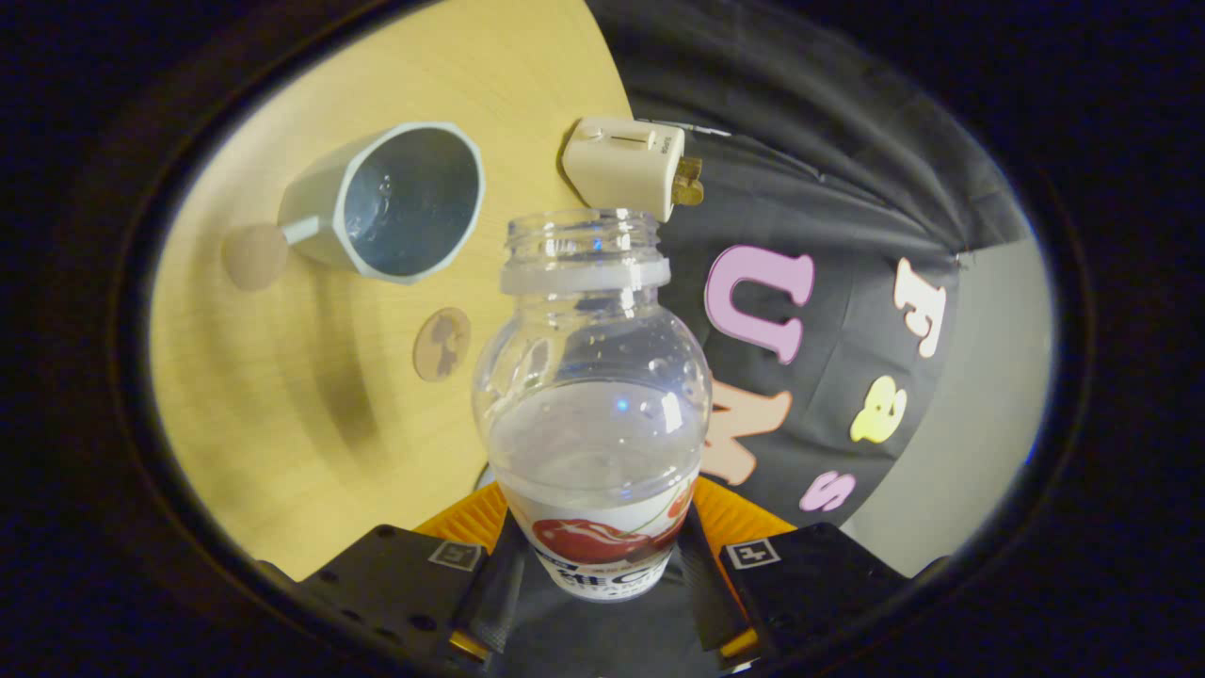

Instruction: Take the bottle from table, then pour the juice into the cup, finally place the bottle on the coaster

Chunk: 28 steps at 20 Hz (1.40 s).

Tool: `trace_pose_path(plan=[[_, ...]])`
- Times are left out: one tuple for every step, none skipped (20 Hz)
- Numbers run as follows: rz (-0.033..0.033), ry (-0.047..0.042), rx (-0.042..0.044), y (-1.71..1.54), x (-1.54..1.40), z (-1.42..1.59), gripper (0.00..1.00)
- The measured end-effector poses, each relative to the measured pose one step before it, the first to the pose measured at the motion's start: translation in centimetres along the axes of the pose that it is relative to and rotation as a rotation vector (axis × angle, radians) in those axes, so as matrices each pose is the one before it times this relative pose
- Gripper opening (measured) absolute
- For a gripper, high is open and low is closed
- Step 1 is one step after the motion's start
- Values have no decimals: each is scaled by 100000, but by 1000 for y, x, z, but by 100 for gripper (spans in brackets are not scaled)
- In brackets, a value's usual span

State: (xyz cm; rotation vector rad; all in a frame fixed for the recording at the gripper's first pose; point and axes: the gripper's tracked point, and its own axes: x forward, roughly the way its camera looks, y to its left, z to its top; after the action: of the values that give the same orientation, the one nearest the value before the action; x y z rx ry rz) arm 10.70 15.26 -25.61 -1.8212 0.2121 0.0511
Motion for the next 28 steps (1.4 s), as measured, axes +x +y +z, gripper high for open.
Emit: trace_pose_path(plan=[[4314, 1697, 6749, 823, -202, -220, 78], [4880, 1812, 6912, 819, -159, -458, 78], [4777, 1721, 7143, 764, -217, -490, 78], [4456, 1387, 7599, 593, -263, -396, 78], [4414, 880, 7879, 563, -21, -280, 78], [3911, 559, 7659, 181, -65, -12, 78], [2678, 239, 6949, 183, -12, -48, 78], [1521, 125, 6118, -94, 124, 175, 78], [929, -1, 4287, -143, 43, 148, 78], [1240, 129, 4263, -159, 74, 76, 78], [1653, 479, 4765, 34, 122, -134, 78], [2797, 600, 5231, 104, 54, 116, 79], [2482, 506, 5137, 47, 12, -23, 79], [3526, 126, 6044, 158, -9, 291, 79], [3161, -411, 4570, 166, 22, 290, 79], [2309, -295, 3572, -11, 25, 392, 79], [1715, -688, 2840, -135, 25, 370, 79], [1549, -723, 2284, -89, -23, 556, 79], [1429, -981, 2461, 15, -82, 340, 79], [1972, -368, 3118, 78, 84, 325, 79], [1851, -439, 3364, 118, 50, 250, 79], [1724, -456, 4563, -80, 241, 371, 79], [1303, -389, 3850, -192, 202, 366, 79], [906, -572, 3532, -283, 265, 313, 79], [912, -807, 4174, -80, 261, 455, 79], [1110, -1242, 4193, -177, 373, 506, 79], [979, -1554, 4115, -162, 319, 614, 79], [818, -1336, 3286, -108, 375, 704, 79]])
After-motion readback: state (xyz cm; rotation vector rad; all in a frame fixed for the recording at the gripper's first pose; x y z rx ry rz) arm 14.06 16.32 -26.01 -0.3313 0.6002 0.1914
